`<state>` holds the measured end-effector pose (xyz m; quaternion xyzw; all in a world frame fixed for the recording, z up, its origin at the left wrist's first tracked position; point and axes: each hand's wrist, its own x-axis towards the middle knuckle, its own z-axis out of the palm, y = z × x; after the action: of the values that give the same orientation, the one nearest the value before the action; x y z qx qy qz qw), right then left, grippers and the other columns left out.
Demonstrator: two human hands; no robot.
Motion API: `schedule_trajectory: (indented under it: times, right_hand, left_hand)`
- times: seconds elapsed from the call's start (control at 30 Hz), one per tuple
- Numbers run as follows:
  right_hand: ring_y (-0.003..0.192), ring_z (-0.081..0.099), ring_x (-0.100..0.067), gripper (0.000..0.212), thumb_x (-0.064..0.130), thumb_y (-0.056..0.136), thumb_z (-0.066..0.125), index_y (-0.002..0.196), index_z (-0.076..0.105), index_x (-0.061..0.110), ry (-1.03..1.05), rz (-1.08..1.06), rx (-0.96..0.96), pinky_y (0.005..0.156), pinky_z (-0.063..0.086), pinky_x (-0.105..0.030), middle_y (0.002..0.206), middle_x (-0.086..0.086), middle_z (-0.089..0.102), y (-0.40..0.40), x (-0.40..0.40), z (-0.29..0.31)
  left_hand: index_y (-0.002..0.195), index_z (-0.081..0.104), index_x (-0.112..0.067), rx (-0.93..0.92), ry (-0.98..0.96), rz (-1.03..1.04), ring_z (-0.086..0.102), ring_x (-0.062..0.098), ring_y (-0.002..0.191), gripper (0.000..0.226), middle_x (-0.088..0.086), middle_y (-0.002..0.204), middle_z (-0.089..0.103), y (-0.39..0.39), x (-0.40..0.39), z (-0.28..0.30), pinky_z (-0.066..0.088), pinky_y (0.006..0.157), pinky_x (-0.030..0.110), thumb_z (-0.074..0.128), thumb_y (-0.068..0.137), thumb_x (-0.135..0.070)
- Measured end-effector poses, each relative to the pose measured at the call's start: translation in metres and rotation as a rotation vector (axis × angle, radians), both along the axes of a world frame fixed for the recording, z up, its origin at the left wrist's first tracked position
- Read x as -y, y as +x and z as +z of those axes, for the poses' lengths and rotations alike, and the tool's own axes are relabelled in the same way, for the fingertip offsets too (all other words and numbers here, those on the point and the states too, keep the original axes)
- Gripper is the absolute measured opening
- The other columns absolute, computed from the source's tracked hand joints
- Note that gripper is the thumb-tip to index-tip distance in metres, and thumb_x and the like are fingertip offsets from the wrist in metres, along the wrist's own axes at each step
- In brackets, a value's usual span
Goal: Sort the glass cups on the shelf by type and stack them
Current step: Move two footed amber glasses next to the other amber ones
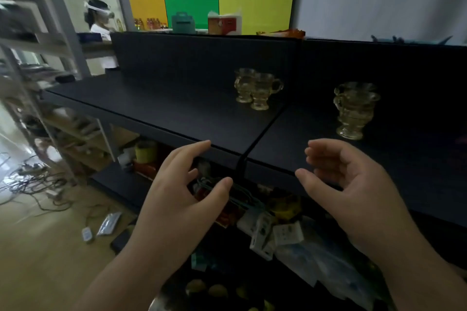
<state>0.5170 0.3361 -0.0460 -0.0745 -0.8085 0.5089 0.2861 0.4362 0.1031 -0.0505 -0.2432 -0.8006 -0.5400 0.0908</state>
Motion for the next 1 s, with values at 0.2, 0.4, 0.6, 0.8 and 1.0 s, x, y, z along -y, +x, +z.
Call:
schedule_trajectory:
  times: [0.2,0.4,0.6,0.8,1.0]
  right_hand:
    - [0.108,0.062,0.006,0.044,0.042,0.074,0.077,0.116,0.064,0.041,0.055,-0.022,-0.038,0.086,0.052,-0.015,0.113,0.026,0.067,-0.077,-0.005,0.010]
    - [0.108,0.063,0.004,0.044,0.043,0.072,0.077,0.115,0.065,0.041,0.073,-0.145,-0.026,0.087,0.051,-0.019,0.111,0.023,0.068,-0.122,-0.014,0.019]
    - [0.105,0.065,0.003,0.043,0.042,0.071,0.077,0.113,0.066,0.041,0.088,-0.326,-0.007,0.087,0.052,-0.022,0.110,0.025,0.068,-0.161,-0.012,0.021]
    - [0.104,0.066,0.000,0.041,0.036,0.077,0.080,0.115,0.067,0.037,0.093,-0.486,0.023,0.092,0.056,-0.031,0.107,0.016,0.070,-0.221,0.000,0.026]
    - [0.105,0.063,-0.001,0.046,0.033,0.083,0.080,0.124,0.061,0.033,0.069,-0.606,0.083,0.090,0.056,-0.031,0.111,0.015,0.064,-0.279,0.000,0.032]
  left_hand:
    - [0.118,0.049,-0.063,-0.001,-0.043,-0.057,0.053,-0.009,0.117,0.057,-0.045,0.127,0.045,-0.080,-0.020,0.015,0.047,0.090,0.016,0.063,0.063,-0.063]
    - [0.128,0.047,-0.057,0.007,-0.018,-0.170,0.052,-0.007,0.121,0.058,-0.037,0.130,0.049,-0.156,-0.046,0.023,0.047,0.098,0.022,0.072,0.076,-0.051]
    - [0.139,0.046,-0.044,-0.008,-0.027,-0.350,0.051,-0.007,0.120,0.065,-0.033,0.128,0.050,-0.237,-0.073,0.033,0.048,0.097,0.020,0.073,0.080,-0.041]
    - [0.139,0.042,-0.042,0.008,-0.076,-0.457,0.049,-0.009,0.109,0.068,-0.027,0.125,0.046,-0.326,-0.095,0.043,0.046,0.099,0.025,0.074,0.079,-0.042]
    - [0.157,0.015,-0.029,0.114,-0.250,-0.505,0.038,0.010,0.129,0.101,-0.002,0.159,0.025,-0.385,-0.132,0.054,0.035,0.093,0.026,0.078,0.080,-0.044]
